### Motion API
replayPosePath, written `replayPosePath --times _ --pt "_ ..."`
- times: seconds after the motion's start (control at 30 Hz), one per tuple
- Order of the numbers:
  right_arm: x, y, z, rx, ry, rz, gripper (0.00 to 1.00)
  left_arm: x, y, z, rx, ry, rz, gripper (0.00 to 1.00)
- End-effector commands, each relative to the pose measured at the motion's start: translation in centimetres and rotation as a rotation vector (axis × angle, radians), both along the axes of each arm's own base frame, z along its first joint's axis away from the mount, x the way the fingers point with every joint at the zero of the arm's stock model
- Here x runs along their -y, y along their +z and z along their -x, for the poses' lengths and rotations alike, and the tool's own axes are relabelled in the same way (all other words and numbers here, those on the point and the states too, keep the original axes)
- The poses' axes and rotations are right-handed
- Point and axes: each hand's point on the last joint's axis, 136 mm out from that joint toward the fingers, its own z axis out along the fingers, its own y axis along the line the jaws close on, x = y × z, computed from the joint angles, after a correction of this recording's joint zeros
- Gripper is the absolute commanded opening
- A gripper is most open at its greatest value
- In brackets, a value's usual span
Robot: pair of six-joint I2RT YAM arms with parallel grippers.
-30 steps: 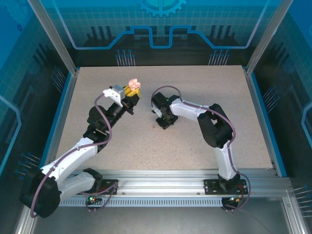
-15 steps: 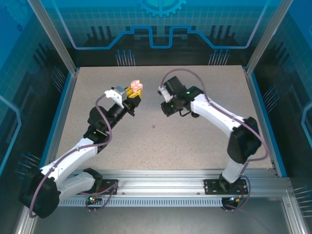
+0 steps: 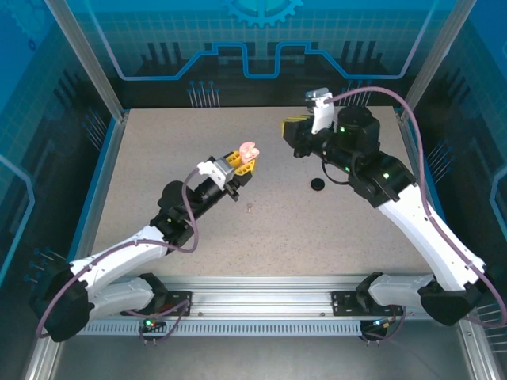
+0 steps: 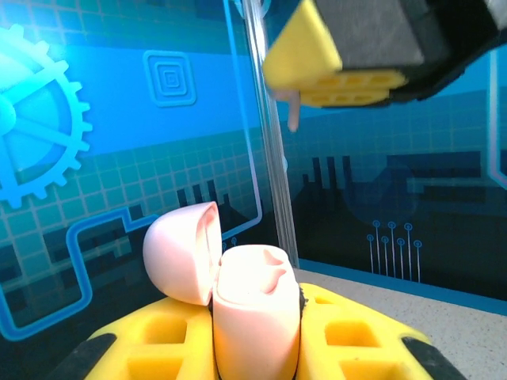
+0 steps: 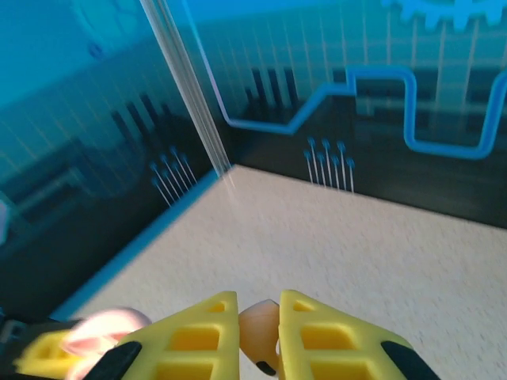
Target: Insert the wireless bluetooth earbuds into the charging case
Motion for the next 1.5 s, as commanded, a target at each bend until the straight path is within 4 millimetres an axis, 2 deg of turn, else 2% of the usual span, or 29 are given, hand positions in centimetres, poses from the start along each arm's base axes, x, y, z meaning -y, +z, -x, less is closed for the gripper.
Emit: replayPosePath --times 0.0,0.2,0.5,0.9,1.47 --pt "-0.4 2.5 0.7 0.069 0.041 -0.124 0.14 0.5 4.2 0.6 0.164 0.042 0.014 0.0" --pt "-1.0 3.6 2.9 0.134 0.114 -0.183 0.14 2.5 4.8 0.9 0.18 0.015 0.01 0.0" --pt "-1.9 1.9 4.5 0.127 0.151 -0.195 0.14 3.2 4.8 0.6 0.162 0.005 0.014 0.0" --pt "-2.4 0.7 5.3 0.096 0.172 -0.198 0.14 3.5 4.4 0.3 0.152 0.006 -0.005 0.0" --pt "-3.5 -1.8 4.6 0.024 0.181 -0.169 0.13 3.7 4.6 0.3 0.152 0.001 -0.01 0.0"
